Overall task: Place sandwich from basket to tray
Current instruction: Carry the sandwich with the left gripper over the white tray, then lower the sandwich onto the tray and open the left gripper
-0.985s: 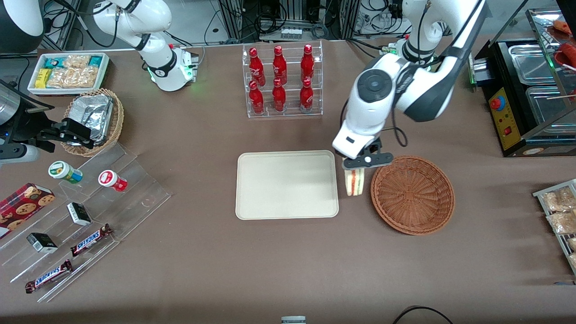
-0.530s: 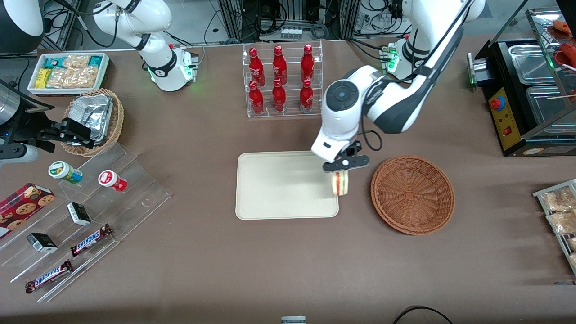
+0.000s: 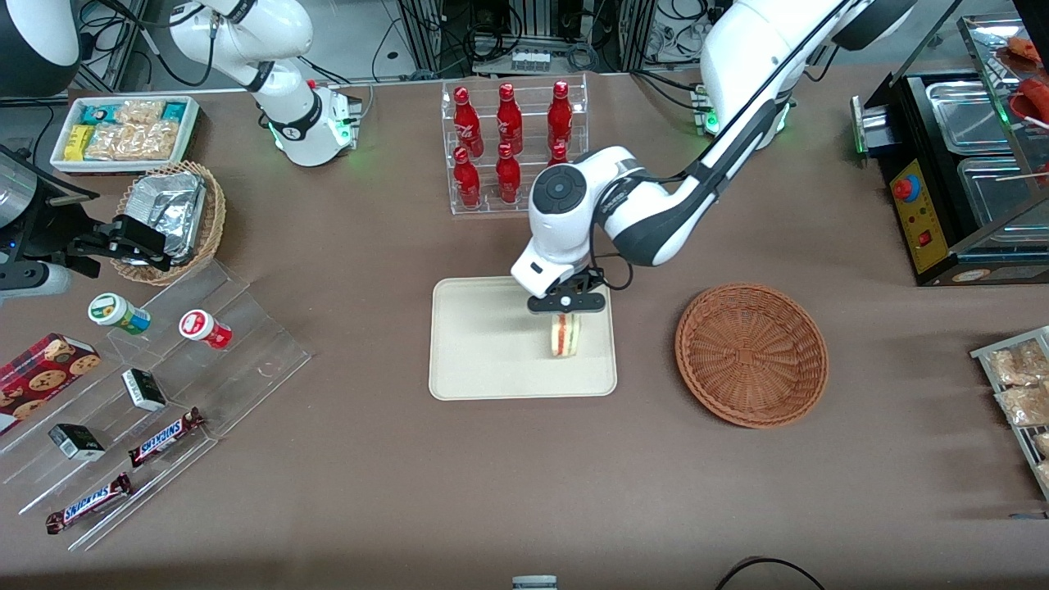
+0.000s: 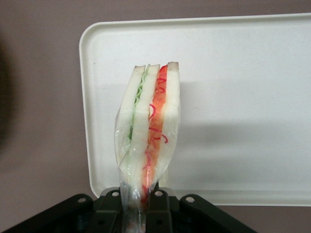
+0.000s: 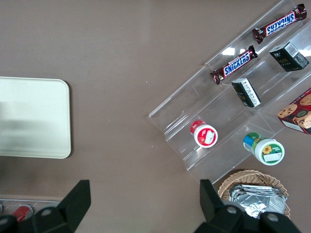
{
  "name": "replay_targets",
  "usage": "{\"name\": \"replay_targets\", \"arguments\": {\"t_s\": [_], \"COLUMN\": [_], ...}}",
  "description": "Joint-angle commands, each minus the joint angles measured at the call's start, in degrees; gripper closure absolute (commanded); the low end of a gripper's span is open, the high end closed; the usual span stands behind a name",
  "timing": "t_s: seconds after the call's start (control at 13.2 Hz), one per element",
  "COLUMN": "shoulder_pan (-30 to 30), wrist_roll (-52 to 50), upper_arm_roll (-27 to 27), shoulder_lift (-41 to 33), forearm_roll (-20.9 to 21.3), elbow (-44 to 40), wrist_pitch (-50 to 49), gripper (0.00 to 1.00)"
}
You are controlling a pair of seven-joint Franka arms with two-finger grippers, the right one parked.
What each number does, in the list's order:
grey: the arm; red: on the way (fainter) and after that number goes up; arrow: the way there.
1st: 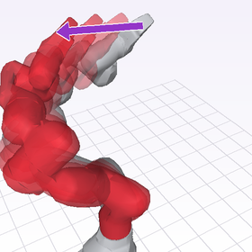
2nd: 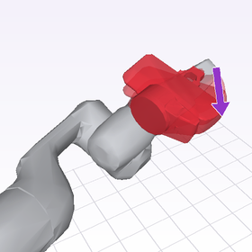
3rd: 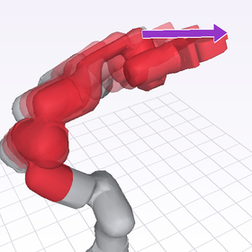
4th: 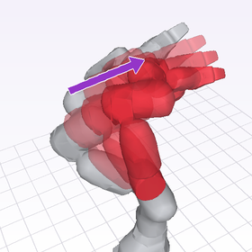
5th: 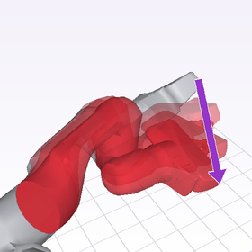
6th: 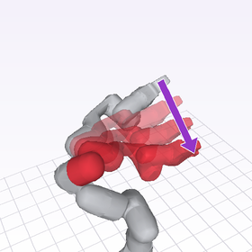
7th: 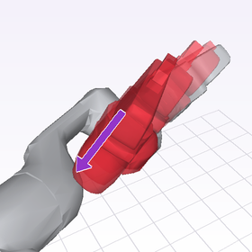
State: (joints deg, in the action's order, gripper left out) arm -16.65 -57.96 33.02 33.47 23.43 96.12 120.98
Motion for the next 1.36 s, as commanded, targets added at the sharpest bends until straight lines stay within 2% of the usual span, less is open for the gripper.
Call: {"name": "replay_targets", "arguments": {"t_s": [0.0, 0.15, 0.53, 0.76, 0.98, 1.14, 1.21, 1.29], "shoulder_pan": [-0.6, -0.6, -1.4, -2.0, -2.5, -2.5, -2.5, -2.5], "wrist_roll": [-0.9, -1.1, -2.4, -6.4, -11.8, -11.8, -11.7, -11.4], "upper_arm_roll": [0.1, 0.1, -0.2, -0.3, -0.4, -0.4, -0.4, -0.4], "shoulder_lift": [2.1, 2.7, 5.9, 9.0, 11.4, 11.4, 11.4, 11.4], "forearm_roll": [2.7, 4.4, 4.7, 7.4, 12.8, 13.1, 13.1, 13.2], "elbow": [-2.2, -2.4, -4.2, -5.3, -5.4, -5.4, -5.4, -5.4], "wrist_pitch": [-0.5, -0.5, -0.5, 1.8, 4.1, 4.1, 4.1, 4.1], "gripper": [1.0, 1.0, 1.0, 1.0, 1.0, 1.0, 0.79, 0.35]}}
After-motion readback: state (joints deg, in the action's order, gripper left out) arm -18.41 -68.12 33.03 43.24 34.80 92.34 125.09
